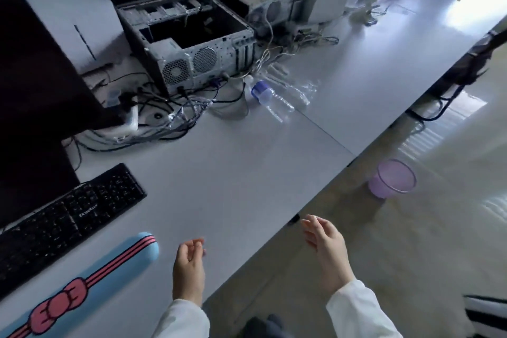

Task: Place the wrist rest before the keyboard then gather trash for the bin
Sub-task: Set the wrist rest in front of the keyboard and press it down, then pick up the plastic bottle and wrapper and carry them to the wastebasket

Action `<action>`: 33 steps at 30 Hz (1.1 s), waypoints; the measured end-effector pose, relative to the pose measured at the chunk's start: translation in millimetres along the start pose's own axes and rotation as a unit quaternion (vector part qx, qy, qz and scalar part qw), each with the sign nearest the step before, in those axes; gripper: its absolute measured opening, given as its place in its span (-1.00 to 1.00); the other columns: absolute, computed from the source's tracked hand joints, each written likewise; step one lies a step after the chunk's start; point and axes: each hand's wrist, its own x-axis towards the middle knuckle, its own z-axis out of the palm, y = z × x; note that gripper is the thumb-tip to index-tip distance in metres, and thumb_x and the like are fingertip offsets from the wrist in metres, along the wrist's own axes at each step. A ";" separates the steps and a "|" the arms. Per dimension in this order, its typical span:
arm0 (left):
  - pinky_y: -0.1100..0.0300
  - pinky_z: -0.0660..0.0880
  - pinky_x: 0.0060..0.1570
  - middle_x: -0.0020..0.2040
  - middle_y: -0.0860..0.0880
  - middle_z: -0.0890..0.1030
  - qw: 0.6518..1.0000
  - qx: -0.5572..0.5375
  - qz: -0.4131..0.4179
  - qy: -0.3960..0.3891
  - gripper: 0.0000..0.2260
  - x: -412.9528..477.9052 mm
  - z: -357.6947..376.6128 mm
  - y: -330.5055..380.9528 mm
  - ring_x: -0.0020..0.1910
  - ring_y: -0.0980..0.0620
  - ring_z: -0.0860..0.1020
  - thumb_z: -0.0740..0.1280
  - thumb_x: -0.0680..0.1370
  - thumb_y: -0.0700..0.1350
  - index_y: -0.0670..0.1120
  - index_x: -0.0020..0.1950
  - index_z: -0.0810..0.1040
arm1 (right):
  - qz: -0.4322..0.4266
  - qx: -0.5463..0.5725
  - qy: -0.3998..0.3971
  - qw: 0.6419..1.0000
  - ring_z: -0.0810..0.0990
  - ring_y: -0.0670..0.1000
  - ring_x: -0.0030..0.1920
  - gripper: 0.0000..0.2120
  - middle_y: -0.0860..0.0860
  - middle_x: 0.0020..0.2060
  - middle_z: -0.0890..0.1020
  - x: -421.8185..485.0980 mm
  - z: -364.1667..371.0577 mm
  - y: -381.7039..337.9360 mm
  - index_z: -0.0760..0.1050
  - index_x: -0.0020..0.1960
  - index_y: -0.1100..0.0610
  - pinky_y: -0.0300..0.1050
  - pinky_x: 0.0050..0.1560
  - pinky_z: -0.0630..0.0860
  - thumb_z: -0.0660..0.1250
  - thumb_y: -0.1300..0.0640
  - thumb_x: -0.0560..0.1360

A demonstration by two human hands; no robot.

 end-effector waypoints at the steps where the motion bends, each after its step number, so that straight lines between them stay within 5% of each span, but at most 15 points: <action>1: 0.18 0.40 -0.12 0.01 -0.11 0.52 1.000 0.006 -0.001 -0.018 -0.84 -5.5 22.8 4.5 -0.19 -0.01 0.48 0.14 0.57 -0.26 -0.08 -0.14 0.45 | 0.001 0.000 0.008 1.000 0.54 0.01 -0.18 -0.86 0.07 -0.14 0.61 8.9 -19.3 -4.9 0.51 0.00 0.17 -0.44 -0.36 0.47 0.22 0.15 0.53; 5: 0.14 0.34 -0.01 -0.11 -0.03 0.54 0.998 0.012 0.003 -0.065 -0.81 -22.3 96.1 26.6 -0.21 0.04 0.48 0.15 0.56 -0.24 -0.03 -0.20 0.44 | -0.005 0.013 0.028 0.999 0.53 -0.04 -0.20 -0.86 0.02 -0.18 0.61 36.4 -77.6 -25.9 0.50 0.02 0.18 -0.39 -0.32 0.48 0.23 0.15 0.52; 10: 0.22 0.37 -0.16 -0.16 0.06 0.52 0.994 0.030 0.016 -0.102 -0.79 -27.9 157.6 51.9 -0.22 0.09 0.48 0.14 0.56 -0.23 0.00 -0.20 0.43 | 0.008 0.037 0.039 0.999 0.52 -0.06 -0.24 -0.89 -0.01 -0.20 0.60 61.4 -113.5 -45.6 0.48 0.00 0.14 -0.24 -0.21 0.45 0.23 0.13 0.52; 23: 0.31 0.36 -0.23 -0.18 0.08 0.51 0.996 0.007 0.014 -0.087 -0.81 49.0 271.3 115.8 -0.24 0.13 0.48 0.16 0.56 -0.21 0.02 -0.21 0.41 | -0.031 -0.014 0.023 0.999 0.58 -0.06 -0.16 -0.96 0.03 -0.12 0.62 182.3 -109.1 -119.9 0.47 -0.09 0.03 -0.18 -0.06 0.51 0.29 0.08 0.48; 30: 0.15 0.35 -0.02 -0.19 0.03 0.53 0.999 -0.002 -0.018 -0.026 -0.89 111.8 304.8 147.8 -0.06 -0.08 0.51 0.22 0.54 -0.15 0.00 -0.19 0.42 | -0.048 -0.115 -0.007 0.992 0.56 0.03 0.07 -0.69 0.06 0.05 0.57 260.5 -78.3 -163.0 0.41 0.13 0.03 -0.06 0.10 0.49 0.36 0.02 0.42; 33: 0.05 0.42 0.14 0.06 -0.16 0.58 1.000 0.002 -0.026 -0.002 -0.91 127.6 308.3 156.1 0.09 -0.14 0.54 0.24 0.52 -0.13 -0.12 -0.01 0.45 | -0.052 -0.154 -0.034 0.986 0.53 0.00 0.08 -0.54 0.05 0.09 0.56 278.9 -58.9 -168.2 0.39 0.25 0.07 -0.20 0.01 0.42 0.38 0.01 0.40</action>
